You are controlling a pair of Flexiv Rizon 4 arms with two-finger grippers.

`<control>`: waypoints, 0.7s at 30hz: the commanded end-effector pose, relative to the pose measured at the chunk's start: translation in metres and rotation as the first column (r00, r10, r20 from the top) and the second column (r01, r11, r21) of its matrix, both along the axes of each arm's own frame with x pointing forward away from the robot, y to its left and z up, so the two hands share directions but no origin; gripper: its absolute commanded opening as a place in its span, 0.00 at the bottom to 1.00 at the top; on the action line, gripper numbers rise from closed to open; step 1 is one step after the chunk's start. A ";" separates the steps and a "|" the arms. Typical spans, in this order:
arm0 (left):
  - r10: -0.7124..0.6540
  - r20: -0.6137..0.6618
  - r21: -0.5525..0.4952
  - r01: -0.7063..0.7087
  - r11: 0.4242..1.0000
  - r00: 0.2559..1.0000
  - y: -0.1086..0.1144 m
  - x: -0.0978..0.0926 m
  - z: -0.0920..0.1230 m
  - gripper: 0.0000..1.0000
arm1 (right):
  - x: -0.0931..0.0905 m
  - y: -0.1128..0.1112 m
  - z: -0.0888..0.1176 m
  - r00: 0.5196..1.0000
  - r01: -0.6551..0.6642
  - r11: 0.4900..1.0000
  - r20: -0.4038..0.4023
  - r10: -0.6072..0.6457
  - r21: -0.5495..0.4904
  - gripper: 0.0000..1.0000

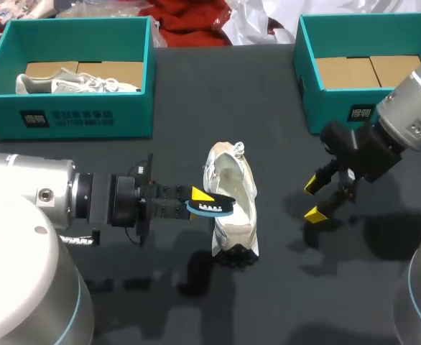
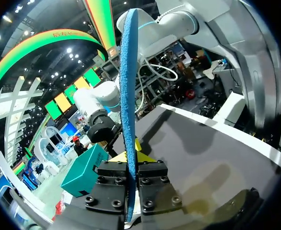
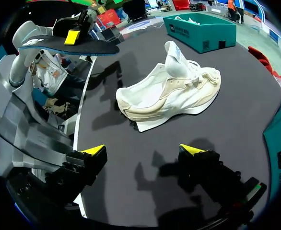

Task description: Take the shoe out of the shoebox, open the shoe tongue, remove and reinsert the insole, then place the shoe into the shoebox

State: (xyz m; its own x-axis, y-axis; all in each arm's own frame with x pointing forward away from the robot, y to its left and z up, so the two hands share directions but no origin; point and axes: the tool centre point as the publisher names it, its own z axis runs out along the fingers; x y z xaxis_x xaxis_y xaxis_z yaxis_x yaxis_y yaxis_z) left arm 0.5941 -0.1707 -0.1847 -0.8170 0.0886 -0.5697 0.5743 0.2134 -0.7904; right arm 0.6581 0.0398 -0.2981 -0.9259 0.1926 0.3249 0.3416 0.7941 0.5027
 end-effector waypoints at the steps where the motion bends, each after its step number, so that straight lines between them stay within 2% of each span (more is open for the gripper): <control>1: 0.025 -0.029 0.024 -0.024 0.999 0.999 -0.009 -0.002 -0.007 0.00 | 0.002 0.015 -0.011 0.992 -0.081 0.996 0.092 0.082 -0.022 1.00; 5: 0.024 -0.047 0.004 -0.024 1.000 0.999 -0.011 0.000 -0.010 0.00 | 0.006 0.018 -0.027 0.980 -0.130 0.991 0.150 0.133 -0.028 1.00; 11: 0.034 -0.064 -0.030 -0.036 0.999 0.997 -0.017 0.007 -0.014 0.00 | 0.006 0.020 -0.044 0.968 -0.164 0.985 0.182 0.171 -0.050 1.00; 15: 0.000 -0.118 -0.077 -0.009 0.997 0.993 -0.026 0.016 -0.017 0.00 | 0.005 0.021 -0.051 0.960 -0.180 0.983 0.213 0.184 -0.036 1.00; 17: 0.000 -0.118 -0.077 -0.009 0.997 0.993 -0.026 0.016 -0.017 0.00 | 0.005 0.026 -0.052 0.954 -0.216 0.975 0.201 0.222 -0.055 1.00; 21: 0.000 -0.118 -0.077 -0.009 0.997 0.993 -0.026 0.016 -0.017 0.00 | 0.005 0.026 -0.052 0.954 -0.216 0.975 0.201 0.222 -0.055 1.00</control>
State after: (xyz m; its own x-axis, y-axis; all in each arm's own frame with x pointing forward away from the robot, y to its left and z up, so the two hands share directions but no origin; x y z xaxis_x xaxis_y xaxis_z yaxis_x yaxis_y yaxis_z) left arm 0.6007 -0.1853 -0.1976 -0.8786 0.0372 -0.4761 0.4758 0.1542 -0.8660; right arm 0.6601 0.0624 -0.3494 -0.9931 -0.0151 0.1167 0.0486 0.8505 0.5237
